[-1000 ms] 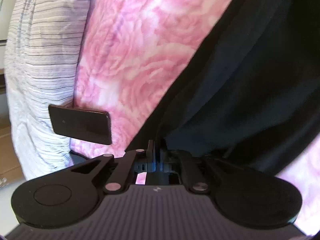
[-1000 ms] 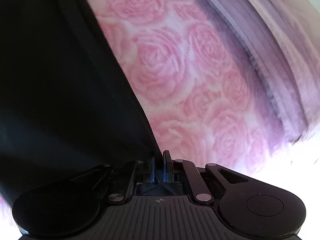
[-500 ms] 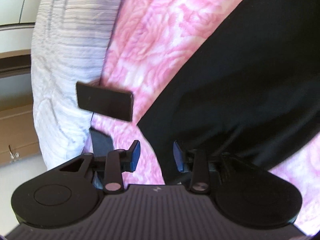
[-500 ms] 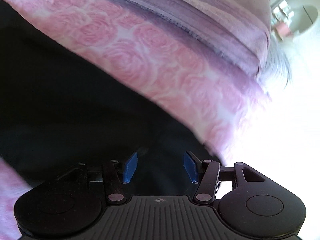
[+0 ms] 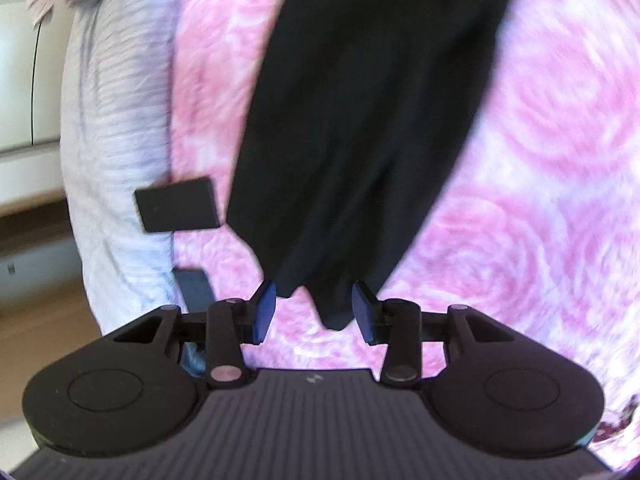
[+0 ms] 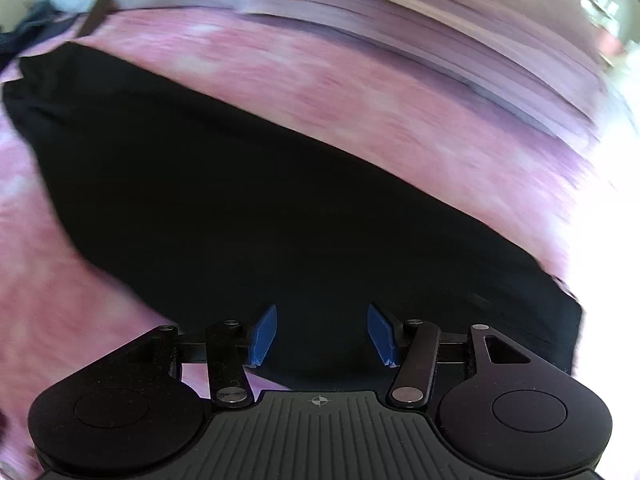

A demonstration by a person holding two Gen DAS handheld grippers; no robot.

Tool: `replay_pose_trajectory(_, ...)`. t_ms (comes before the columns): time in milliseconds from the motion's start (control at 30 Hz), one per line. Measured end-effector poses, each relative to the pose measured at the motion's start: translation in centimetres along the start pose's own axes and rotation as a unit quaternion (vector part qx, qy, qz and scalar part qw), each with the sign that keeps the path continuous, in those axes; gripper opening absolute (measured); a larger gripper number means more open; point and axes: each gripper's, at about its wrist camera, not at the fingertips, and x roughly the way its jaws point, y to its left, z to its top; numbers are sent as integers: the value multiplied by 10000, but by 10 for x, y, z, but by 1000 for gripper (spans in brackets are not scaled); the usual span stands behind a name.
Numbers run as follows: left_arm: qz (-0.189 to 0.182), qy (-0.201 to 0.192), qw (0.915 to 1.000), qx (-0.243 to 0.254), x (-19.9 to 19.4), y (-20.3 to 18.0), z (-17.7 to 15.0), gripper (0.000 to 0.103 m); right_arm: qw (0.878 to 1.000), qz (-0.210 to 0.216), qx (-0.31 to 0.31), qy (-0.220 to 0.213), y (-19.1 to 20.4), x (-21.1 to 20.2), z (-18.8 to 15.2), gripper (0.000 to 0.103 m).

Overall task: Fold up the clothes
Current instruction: 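Open both grippers and lay the trousers on the bedspread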

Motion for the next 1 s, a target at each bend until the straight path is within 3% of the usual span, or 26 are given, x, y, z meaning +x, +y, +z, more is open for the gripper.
replay_pose_trajectory(267, 110, -838, 9963, 175, 63, -13, -34, 39, 9980, 298, -540, -153, 138, 3, 51, 54)
replay_pose_trajectory(433, -561, -1685, 9841, 70, 82, 11, -46, 40, 9952, 429, -865, -171, 207, 21, 78, 54)
replay_pose_trajectory(533, -754, -1855, 9797, 122, 99, 23, -44, 46, 9934, 527, -998, -192, 236, 37, 95, 54)
replay_pose_trajectory(600, -801, -1921, 9780, 123, 110, 31, -42, 55, 9921, 593, -1087, -207, 255, 47, 106, 54)
replay_pose_trajectory(767, -638, -2041, 9767, 185, 119, 40, -45, 60, 9887, 746, -1277, -234, 299, 72, 132, 54)
replay_pose_trajectory(867, -109, -2067, 9761, 665, 111, 25, -48, 53, 9884, 754, -1302, -226, 303, 73, 136, 54)
replay_pose_trajectory(900, 47, -2128, 9737, 811, 107, 19, -49, 48, 9883, 754, -1306, -239, 304, 72, 137, 54)
replay_pose_trajectory(1000, 384, -2311, 9642, 1242, 99, 2, -50, 48, 9886, 745, -1296, -181, 303, 71, 135, 54)
